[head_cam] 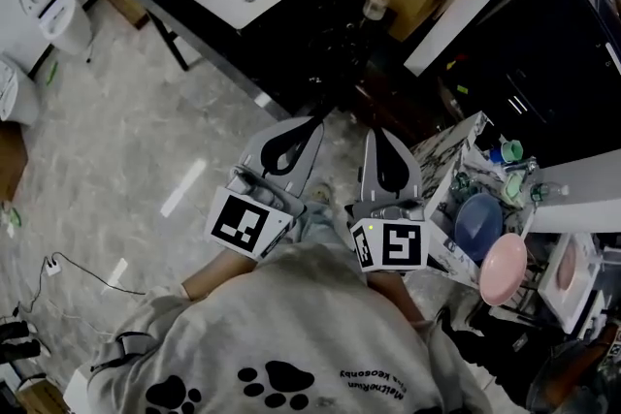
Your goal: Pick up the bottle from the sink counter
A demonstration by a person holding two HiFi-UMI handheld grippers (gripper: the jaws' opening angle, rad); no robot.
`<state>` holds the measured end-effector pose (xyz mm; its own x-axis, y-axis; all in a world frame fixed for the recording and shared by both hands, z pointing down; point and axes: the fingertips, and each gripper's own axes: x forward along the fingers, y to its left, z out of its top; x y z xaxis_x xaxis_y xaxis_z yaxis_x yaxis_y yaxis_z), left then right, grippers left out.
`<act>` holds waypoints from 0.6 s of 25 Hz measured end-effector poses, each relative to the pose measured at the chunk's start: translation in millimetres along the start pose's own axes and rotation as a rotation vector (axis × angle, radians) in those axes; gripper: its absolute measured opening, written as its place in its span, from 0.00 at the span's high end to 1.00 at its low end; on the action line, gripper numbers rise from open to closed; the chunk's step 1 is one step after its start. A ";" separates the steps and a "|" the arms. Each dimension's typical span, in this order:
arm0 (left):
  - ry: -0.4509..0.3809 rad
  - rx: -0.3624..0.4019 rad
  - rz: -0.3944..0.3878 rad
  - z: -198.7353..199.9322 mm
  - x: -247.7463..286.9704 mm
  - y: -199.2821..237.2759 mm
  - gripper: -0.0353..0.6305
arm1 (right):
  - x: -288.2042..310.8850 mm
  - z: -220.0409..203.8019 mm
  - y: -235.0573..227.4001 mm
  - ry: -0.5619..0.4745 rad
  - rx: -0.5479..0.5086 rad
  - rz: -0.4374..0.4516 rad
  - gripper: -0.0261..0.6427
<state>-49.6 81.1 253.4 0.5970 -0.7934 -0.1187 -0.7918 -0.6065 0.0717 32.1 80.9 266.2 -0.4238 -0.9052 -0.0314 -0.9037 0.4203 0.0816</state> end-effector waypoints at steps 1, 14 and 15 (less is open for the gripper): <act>-0.003 0.006 0.001 0.3 9.5 4.1 0.94 | 9.2 -0.5 -6.5 0.000 -0.002 0.003 0.96; -0.003 0.032 0.076 -4.2 127.2 46.2 0.94 | 106.0 -10.9 -98.7 -0.011 0.015 0.054 0.96; -0.002 0.035 0.081 -3.9 133.7 47.9 0.94 | 111.0 -10.8 -103.2 -0.013 0.017 0.060 0.96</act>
<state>-7.2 -54.2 244.8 0.5310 -0.8394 -0.1160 -0.8413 -0.5385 0.0463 79.0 -63.6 265.0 -0.4782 -0.8773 -0.0403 -0.8774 0.4752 0.0668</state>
